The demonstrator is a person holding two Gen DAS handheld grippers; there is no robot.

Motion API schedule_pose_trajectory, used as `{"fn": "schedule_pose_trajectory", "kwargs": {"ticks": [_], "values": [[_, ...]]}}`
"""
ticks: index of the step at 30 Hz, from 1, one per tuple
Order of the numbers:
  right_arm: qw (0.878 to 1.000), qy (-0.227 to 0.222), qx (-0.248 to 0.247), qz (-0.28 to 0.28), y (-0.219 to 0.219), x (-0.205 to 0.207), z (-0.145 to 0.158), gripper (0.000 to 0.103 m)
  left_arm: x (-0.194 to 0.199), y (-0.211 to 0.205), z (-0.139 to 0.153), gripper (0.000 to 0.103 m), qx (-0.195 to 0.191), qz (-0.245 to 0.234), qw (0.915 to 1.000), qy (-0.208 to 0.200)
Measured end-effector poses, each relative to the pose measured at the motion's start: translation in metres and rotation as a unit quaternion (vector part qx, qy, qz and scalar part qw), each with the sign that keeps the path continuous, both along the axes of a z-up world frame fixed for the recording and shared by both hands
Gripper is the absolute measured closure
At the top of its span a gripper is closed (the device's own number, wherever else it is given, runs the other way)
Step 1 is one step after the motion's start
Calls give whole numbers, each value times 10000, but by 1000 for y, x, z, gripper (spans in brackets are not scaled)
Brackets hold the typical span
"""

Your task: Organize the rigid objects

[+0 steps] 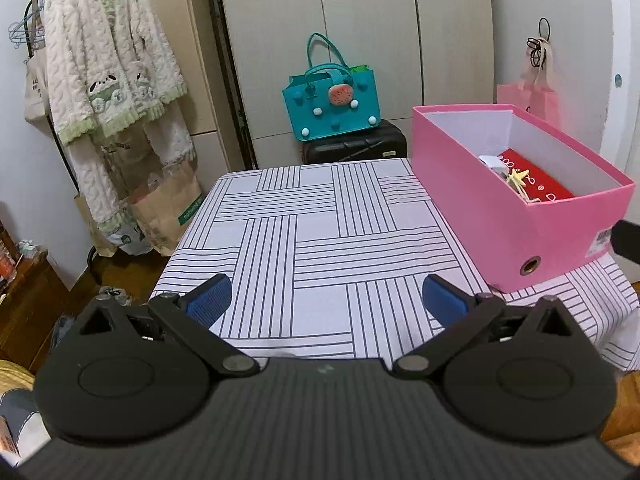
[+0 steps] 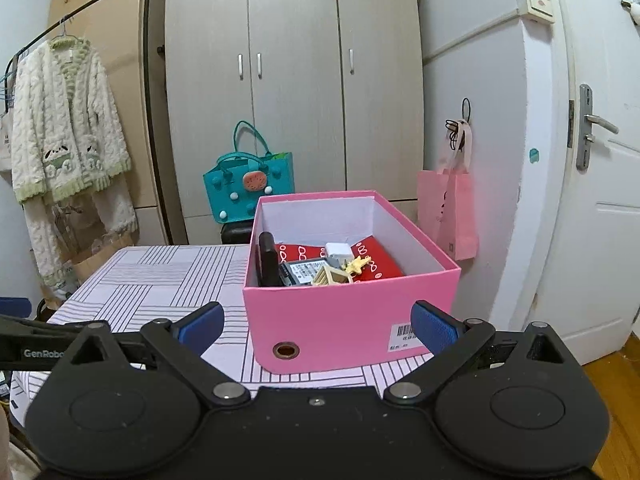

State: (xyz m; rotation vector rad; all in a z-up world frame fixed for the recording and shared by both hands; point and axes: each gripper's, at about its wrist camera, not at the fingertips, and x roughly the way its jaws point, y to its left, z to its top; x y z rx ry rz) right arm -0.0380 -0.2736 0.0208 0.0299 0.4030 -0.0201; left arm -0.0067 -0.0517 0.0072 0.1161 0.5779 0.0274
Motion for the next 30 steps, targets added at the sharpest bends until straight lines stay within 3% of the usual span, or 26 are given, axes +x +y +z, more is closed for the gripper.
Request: {"fn": "schedule_pose_trajectory", "kwargs": {"ticks": [8, 17, 30], "values": [[9998, -174, -6, -43, 2, -7, 3, 2, 1, 4, -2, 0, -185, 71, 9998, 96], [9997, -239, -84, -32, 4, -6, -1, 2, -1, 8, -2, 0, -185, 295, 9994, -56], [9998, -149, -39, -84, 3, -2, -8, 2, 3, 6, -6, 0, -161, 354, 9992, 34]]}}
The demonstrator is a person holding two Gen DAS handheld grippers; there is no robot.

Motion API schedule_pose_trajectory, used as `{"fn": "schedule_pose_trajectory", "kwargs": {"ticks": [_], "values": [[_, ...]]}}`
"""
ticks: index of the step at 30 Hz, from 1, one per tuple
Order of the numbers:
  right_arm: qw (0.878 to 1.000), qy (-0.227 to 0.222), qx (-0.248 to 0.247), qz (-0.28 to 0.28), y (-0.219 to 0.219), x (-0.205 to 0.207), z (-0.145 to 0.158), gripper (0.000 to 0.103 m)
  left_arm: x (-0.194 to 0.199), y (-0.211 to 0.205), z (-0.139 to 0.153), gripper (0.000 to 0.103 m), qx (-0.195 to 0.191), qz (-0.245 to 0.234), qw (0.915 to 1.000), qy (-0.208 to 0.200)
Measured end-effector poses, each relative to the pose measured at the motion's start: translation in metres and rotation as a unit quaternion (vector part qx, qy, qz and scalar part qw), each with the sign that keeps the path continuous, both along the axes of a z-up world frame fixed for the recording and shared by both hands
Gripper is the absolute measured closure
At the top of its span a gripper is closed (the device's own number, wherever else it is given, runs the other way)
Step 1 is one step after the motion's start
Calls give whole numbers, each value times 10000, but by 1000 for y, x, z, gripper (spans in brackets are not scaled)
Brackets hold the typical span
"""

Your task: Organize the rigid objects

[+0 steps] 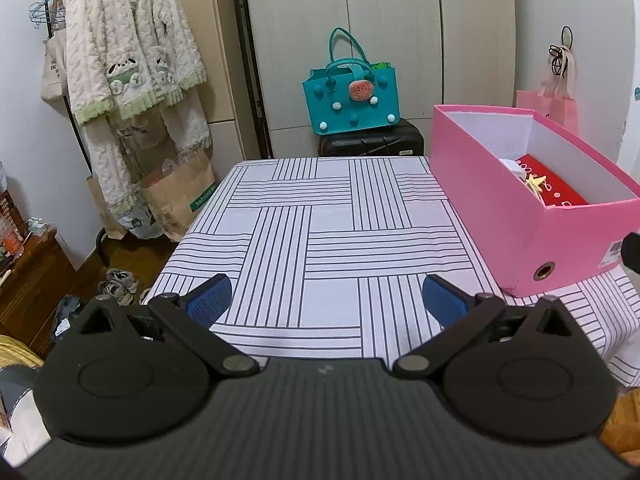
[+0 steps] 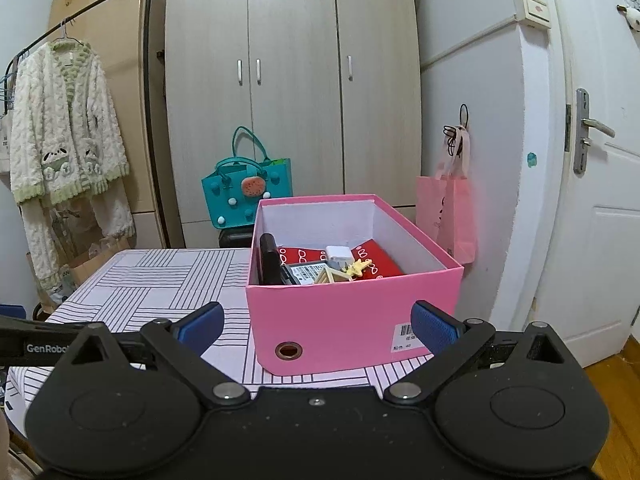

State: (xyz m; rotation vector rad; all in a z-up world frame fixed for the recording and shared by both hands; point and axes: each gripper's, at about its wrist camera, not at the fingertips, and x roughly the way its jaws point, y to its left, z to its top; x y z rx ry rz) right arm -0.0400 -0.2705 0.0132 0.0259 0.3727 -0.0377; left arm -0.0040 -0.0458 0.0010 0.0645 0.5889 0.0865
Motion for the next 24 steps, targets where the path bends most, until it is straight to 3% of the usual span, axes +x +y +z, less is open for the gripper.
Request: {"fn": "schedule_pose_trajectory", "kwargs": {"ticks": [19, 24], "values": [[10000, 62, -37, -24, -2, 3, -3, 2, -7, -9, 2, 0, 291, 132, 9994, -162], [10000, 66, -37, -40, -3, 3, -3, 2, -6, -8, 3, 0, 208, 70, 9997, -130]]}}
